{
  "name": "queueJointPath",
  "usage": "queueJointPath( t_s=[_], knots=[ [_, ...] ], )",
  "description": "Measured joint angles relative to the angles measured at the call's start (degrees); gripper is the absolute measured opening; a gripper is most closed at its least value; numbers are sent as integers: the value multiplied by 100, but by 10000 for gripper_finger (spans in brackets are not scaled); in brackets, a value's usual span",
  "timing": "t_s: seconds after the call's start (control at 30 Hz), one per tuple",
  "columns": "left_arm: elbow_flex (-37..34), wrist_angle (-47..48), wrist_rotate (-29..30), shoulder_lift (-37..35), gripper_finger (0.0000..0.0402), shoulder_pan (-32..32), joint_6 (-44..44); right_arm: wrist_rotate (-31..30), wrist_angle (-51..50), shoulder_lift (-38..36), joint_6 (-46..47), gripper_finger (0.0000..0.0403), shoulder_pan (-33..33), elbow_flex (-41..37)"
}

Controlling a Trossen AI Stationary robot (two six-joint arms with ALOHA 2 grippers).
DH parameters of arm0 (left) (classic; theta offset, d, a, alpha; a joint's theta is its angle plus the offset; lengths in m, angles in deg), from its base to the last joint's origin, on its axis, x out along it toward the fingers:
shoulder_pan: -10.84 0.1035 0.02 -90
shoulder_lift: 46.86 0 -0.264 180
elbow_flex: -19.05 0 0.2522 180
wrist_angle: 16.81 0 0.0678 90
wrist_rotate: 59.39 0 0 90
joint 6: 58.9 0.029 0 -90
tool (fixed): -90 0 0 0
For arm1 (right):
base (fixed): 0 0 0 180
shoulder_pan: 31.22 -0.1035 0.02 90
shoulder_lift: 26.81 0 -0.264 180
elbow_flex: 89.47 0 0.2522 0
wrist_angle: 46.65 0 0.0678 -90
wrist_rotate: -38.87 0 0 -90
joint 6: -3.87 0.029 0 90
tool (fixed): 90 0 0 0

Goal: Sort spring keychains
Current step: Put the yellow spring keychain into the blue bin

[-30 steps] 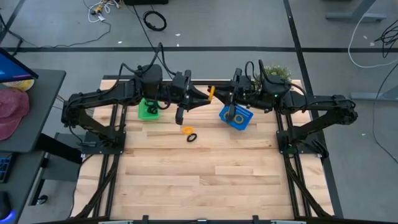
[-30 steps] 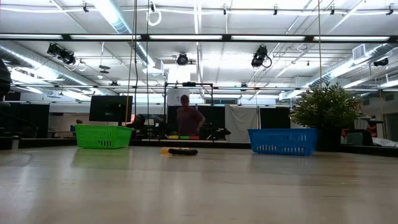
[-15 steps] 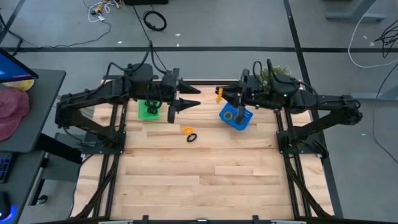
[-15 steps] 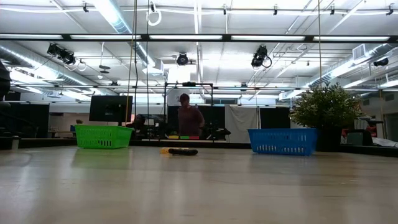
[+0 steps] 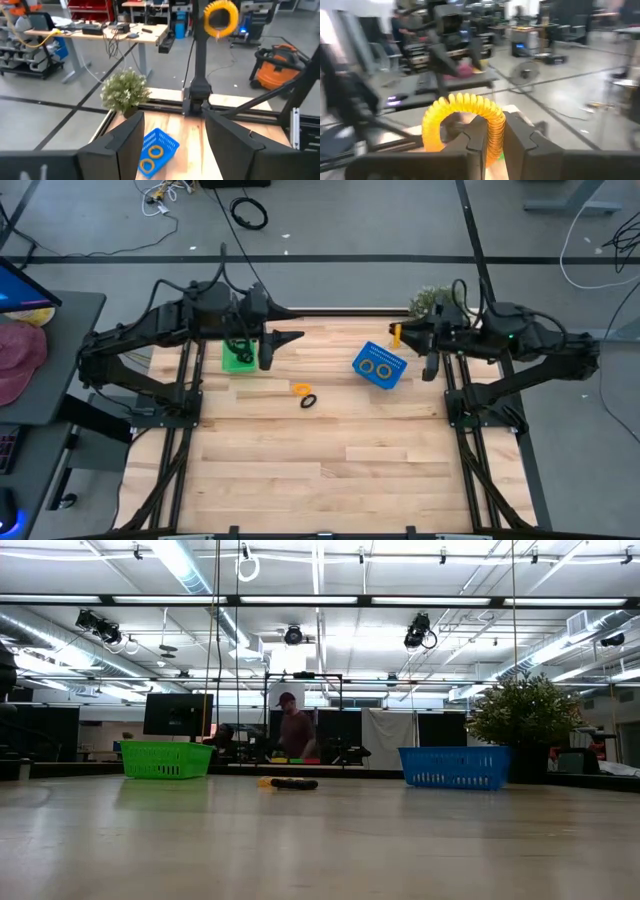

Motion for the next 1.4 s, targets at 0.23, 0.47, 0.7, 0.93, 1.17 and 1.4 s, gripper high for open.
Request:
queueJointPath(
  t_s=[0.23, 0.47, 0.7, 0.93, 1.17, 1.4],
  knots=[
    [-2, -4, 171, -11, 216, 0, -37, -1455, -713, -35, 346, 43, 291, 0],
    [-2, -8, 173, -13, 216, 0, -76, -640, -1034, -267, 113, 44, 1523, -4],
    [-2, -6, 175, -11, 216, -4, -155, 635, -1040, -254, -336, 45, 2725, -4],
    [-2, -4, 175, -11, 216, -7, -157, 1383, -1049, -134, -463, 45, 3607, -4],
    [-122, -10, 245, -2, 216, -4, -153, 1487, -1706, 196, -475, 45, 3926, 0],
    [-161, -14, 260, 16, 216, -5, -186, 1916, -2677, 1170, -170, 45, 3945, 0]
  ],
)
